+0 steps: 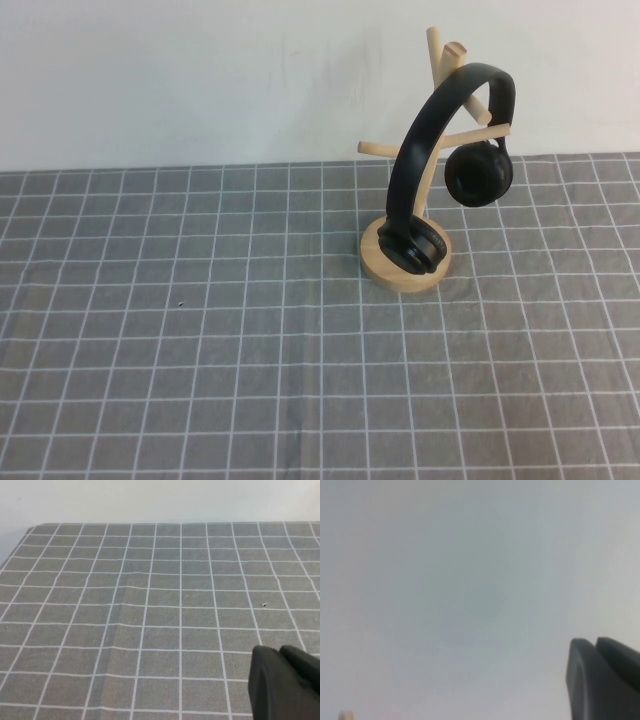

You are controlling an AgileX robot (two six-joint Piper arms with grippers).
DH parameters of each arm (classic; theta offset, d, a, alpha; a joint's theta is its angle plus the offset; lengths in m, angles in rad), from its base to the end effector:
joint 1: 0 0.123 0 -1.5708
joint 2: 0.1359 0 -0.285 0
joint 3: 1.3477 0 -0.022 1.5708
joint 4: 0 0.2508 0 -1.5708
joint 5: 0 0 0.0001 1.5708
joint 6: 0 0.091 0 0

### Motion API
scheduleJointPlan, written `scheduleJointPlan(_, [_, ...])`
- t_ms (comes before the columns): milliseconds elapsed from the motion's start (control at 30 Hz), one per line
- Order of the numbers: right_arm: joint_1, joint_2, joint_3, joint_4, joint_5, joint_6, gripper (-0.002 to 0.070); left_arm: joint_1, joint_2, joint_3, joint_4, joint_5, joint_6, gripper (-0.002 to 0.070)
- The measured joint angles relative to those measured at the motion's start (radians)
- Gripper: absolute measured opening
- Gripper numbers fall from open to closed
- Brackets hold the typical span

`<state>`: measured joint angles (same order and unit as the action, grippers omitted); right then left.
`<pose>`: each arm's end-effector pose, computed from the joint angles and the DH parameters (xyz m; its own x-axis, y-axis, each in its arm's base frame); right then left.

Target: Take out the headphones from the headphone stand

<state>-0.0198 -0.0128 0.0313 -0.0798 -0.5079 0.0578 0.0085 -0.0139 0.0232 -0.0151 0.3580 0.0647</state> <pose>0.0423 0.0027 0.2465 0.5440 -0.0227 -0.8387 -0.0062 0.9995 -0.0311 0.0529 0.0000 0.1739 -0.2762 0.0482 -0.9599 0.0106 0.9988 0.0471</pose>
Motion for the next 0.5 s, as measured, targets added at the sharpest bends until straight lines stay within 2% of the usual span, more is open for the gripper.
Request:
scheduleJointPlan(167, [0.0,-0.001,0.0,0.039,-0.311,0.122,-0.0008,0.0,0.0,0.0,0.0,0.0,0.0,-0.0004])
scheduleJointPlan(267, [0.0,-0.002,-0.062,0.022,-0.345,0.21,-0.0008,0.0,0.0,0.0,0.0,0.0,0.0,-0.0004])
scheduleJointPlan(367, [0.0,-0.002,-0.215,-0.048,-0.221,0.247,-0.0008,0.0,0.0,0.0,0.0,0.0,0.0,-0.0004])
scheduleJointPlan(500, [0.0,0.037,-0.512,-0.16,0.12,0.353,-0.0008,0.0,0.0,0.0,0.0,0.0,0.0,-0.0004])
